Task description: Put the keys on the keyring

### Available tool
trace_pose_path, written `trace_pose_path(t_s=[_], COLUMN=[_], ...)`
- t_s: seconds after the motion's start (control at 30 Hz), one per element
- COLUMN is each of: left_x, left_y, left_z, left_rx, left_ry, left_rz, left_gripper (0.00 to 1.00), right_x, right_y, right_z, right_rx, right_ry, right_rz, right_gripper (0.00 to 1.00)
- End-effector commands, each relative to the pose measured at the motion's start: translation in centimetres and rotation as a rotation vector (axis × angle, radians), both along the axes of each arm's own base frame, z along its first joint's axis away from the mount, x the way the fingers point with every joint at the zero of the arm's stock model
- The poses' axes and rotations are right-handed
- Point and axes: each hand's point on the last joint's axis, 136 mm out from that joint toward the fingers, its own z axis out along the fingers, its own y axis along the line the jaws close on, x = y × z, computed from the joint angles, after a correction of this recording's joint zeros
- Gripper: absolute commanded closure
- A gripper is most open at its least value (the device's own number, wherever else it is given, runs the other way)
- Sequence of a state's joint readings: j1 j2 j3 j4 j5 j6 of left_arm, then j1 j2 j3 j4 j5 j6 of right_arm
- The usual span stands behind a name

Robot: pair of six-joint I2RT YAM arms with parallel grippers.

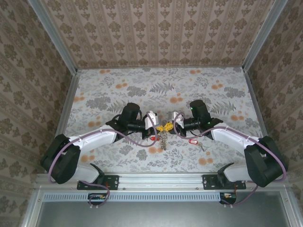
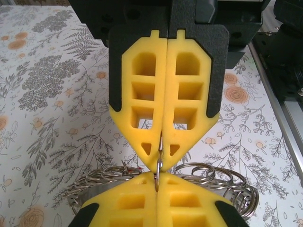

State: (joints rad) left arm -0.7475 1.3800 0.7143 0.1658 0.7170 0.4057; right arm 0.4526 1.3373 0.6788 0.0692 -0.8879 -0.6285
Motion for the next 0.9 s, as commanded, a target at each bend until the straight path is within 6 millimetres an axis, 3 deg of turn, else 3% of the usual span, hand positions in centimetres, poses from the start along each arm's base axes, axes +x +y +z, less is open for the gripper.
trace_pose_path(t_s=[0.0, 0.3, 0.87], left_x=[-0.1, -0.1, -0.1], left_y=[-1.1, -1.2, -0.8], left_z=[1.5, 1.6, 1.5], left_rx=[-0.029, -0.068, -0.084], left_ry=[-0.043, -0.039, -0.035], left_rz=[-0.039, -0.029, -0.01], left_gripper=[1.0, 1.0, 1.0], right_x=[-0.7, -0.3, 0.0], right_y=[0.5, -0.3, -0.7], right_z=[1.0, 0.5, 0.1], right_rx=[-0.021, -0.045, -0.062], right_ry=[-0.03, -0.073, -0.089], right_rz=[0.042, -0.012, -0.038], right_gripper=[0.96, 0.86, 0.84])
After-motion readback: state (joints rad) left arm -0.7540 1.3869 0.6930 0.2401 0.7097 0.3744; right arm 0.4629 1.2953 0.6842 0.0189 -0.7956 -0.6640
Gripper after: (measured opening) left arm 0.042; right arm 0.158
